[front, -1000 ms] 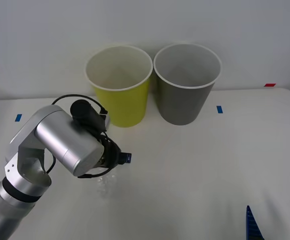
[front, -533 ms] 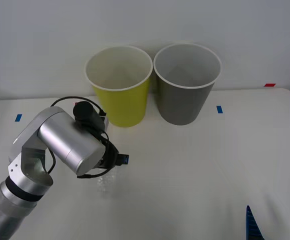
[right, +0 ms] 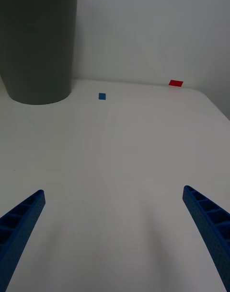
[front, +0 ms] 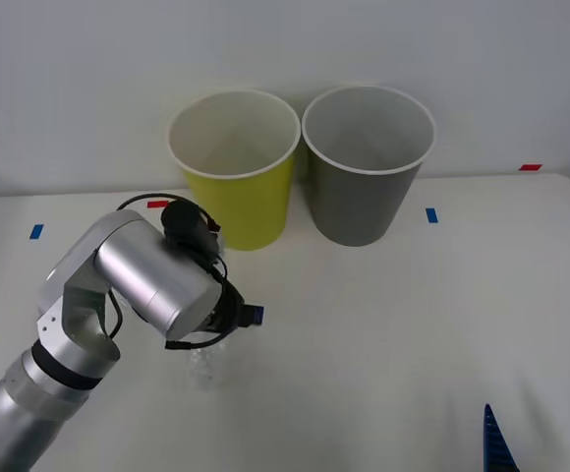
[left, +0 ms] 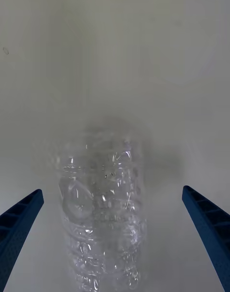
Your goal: Put cans in the gray bin and PET bottles in the light green bin.
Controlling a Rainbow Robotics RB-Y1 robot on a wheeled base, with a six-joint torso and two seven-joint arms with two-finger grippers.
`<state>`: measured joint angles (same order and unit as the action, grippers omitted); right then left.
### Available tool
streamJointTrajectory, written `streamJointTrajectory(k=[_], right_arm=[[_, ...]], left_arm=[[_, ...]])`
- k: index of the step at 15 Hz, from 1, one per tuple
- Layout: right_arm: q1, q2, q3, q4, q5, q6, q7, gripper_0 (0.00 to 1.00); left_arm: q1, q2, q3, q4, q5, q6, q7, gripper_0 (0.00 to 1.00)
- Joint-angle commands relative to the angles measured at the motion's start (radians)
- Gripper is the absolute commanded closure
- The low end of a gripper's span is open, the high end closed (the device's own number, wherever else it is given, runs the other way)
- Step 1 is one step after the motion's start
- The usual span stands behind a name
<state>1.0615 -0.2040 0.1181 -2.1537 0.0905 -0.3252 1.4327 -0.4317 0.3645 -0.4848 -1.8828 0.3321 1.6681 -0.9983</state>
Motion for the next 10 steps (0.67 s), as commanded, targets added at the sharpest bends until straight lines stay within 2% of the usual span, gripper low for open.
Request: streamJointTrajectory(k=[1,9,10], right_arm=[[0.0,0.0,0.0,0.0,0.0,0.0,0.0,0.0],[0.0,0.0,0.0,0.0,0.0,0.0,0.0,0.0],[0.0,0.0,0.0,0.0,0.0,0.0,0.0,0.0]], left_arm=[[-0.005,-0.007,0.0,0.028,-0.001,-0.001,-0.013,0.0],[-0.038,-0.038,0.0,0.125,0.001,0.001,-0.066,0.0],[-0.038,-0.041,0.002,0.139,-0.002,0.001,-0.108,0.0]])
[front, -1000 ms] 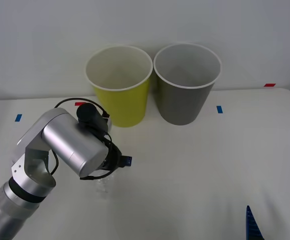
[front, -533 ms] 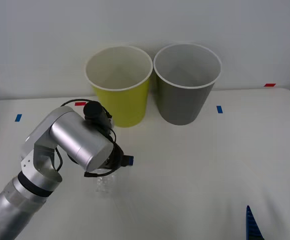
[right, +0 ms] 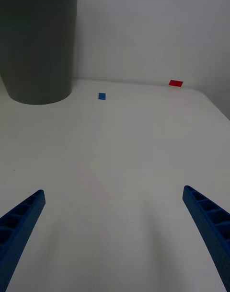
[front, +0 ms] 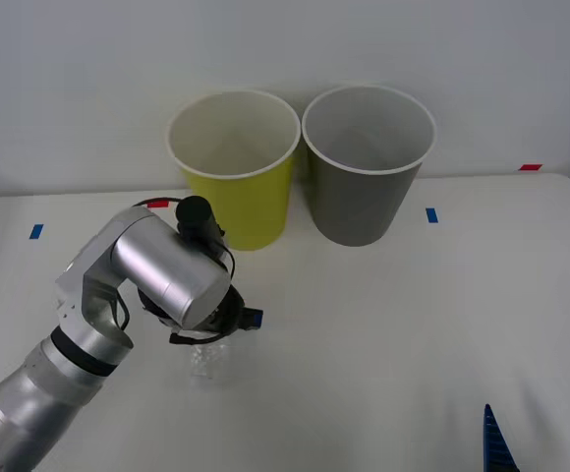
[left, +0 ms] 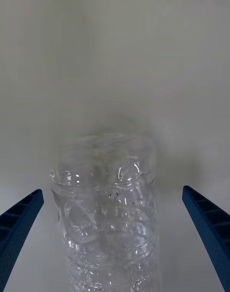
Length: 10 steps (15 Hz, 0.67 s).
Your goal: Put cans in the gray bin and PET bottles in the light green bin.
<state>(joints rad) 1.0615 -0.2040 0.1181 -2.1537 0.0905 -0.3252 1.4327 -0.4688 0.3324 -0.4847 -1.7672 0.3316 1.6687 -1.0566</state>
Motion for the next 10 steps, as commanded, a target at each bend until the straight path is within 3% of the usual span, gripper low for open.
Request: streamJointTrajectory(k=[1,10], right_arm=[[0.0,0.0,0.0,0.0,0.0,0.0,0.0,0.0],[0.0,0.0,0.0,0.0,0.0,0.0,0.0,0.0]], left_arm=[[-0.001,-0.009,0.002,0.031,-0.003,0.0,-0.074,0.0],[-0.004,-0.015,0.034,0.038,-0.013,-0.001,-0.02,0.0]])
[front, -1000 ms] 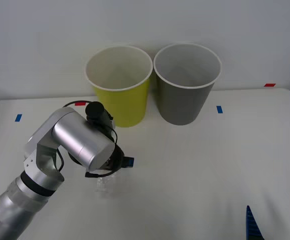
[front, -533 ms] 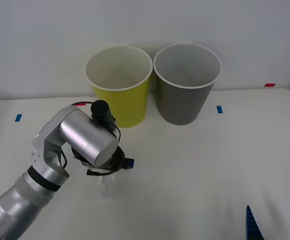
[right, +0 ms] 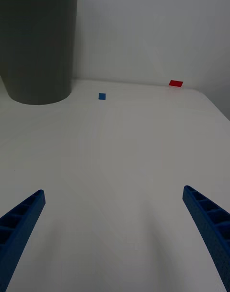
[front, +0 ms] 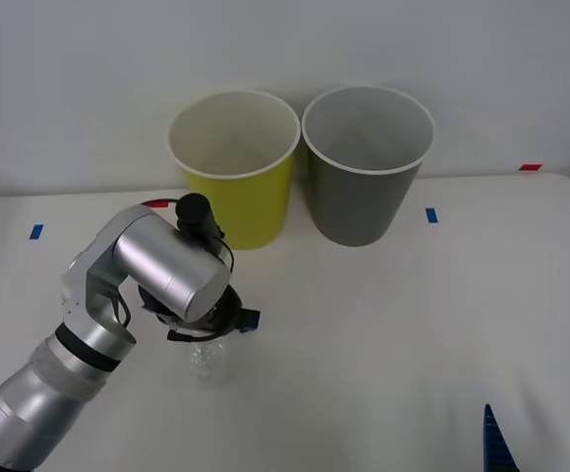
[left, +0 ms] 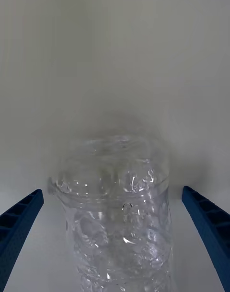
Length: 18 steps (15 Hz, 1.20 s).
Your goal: Put cans in the gray bin and PET bottles in the light green bin.
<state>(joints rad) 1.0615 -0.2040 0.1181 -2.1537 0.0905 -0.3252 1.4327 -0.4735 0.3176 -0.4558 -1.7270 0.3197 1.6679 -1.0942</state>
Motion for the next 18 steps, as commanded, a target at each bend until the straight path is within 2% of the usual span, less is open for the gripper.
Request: streamJointTrajectory(k=[1,7,8,9,18], right_arm=[[0.0,0.0,0.0,0.0,0.0,0.0,0.0,0.0],[0.0,0.0,0.0,0.0,0.0,0.0,0.0,0.0],[0.0,0.0,0.0,0.0,0.0,0.0,0.0,0.0],[0.0,0.0,0.0,0.0,0.0,0.0,0.0,0.0],[0.0,0.0,0.0,0.0,0.0,0.0,0.0,0.0]], left_arm=[[0.001,-0.003,0.006,-0.002,-0.001,0.0,0.028,0.0],[0.001,0.0,0.009,0.0,0.059,0.0,0.051,0.0],[0.001,0.0,0.011,0.0,0.062,0.001,0.051,0.36],[0.001,0.003,0.013,0.0,0.065,0.0,0.043,1.0],[0.003,0.008,0.016,-0.002,0.072,-0.01,0.014,1.0]])
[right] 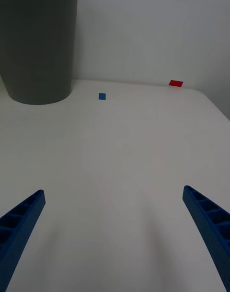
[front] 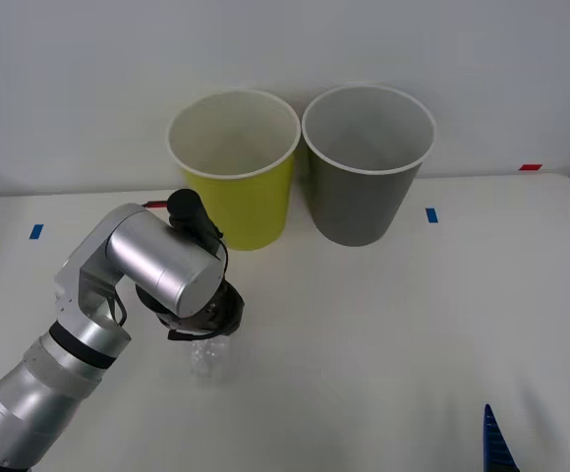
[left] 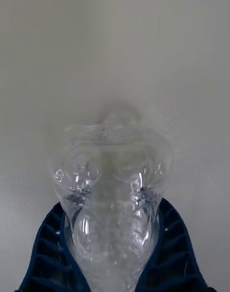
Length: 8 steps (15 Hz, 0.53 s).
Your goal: Put cans in the gray bin and PET bottles in the light green bin.
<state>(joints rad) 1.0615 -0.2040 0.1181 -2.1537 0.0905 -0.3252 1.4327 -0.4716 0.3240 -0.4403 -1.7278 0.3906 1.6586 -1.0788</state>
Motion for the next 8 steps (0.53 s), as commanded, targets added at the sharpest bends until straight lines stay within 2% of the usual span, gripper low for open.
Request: streamJointTrajectory(k=[1,4,6,8], right_arm=[[0.0,0.0,0.0,0.0,0.0,0.0,0.0,0.0],[0.0,0.0,0.0,0.0,0.0,0.0,0.0,0.0],[0.0,0.0,0.0,0.0,0.0,0.0,0.0,0.0],[0.0,0.0,0.0,0.0,0.0,0.0,0.0,0.0]], left_arm=[[0.001,0.0,0.0,-0.006,0.001,0.0,-0.001,1.0],[0.004,0.012,-0.023,-0.041,-0.001,0.0,0.003,1.0],[0.007,0.05,-0.049,-0.093,0.001,0.0,0.003,1.0],[0.054,0.061,-0.049,-0.184,-0.055,-0.011,-0.003,1.0]])
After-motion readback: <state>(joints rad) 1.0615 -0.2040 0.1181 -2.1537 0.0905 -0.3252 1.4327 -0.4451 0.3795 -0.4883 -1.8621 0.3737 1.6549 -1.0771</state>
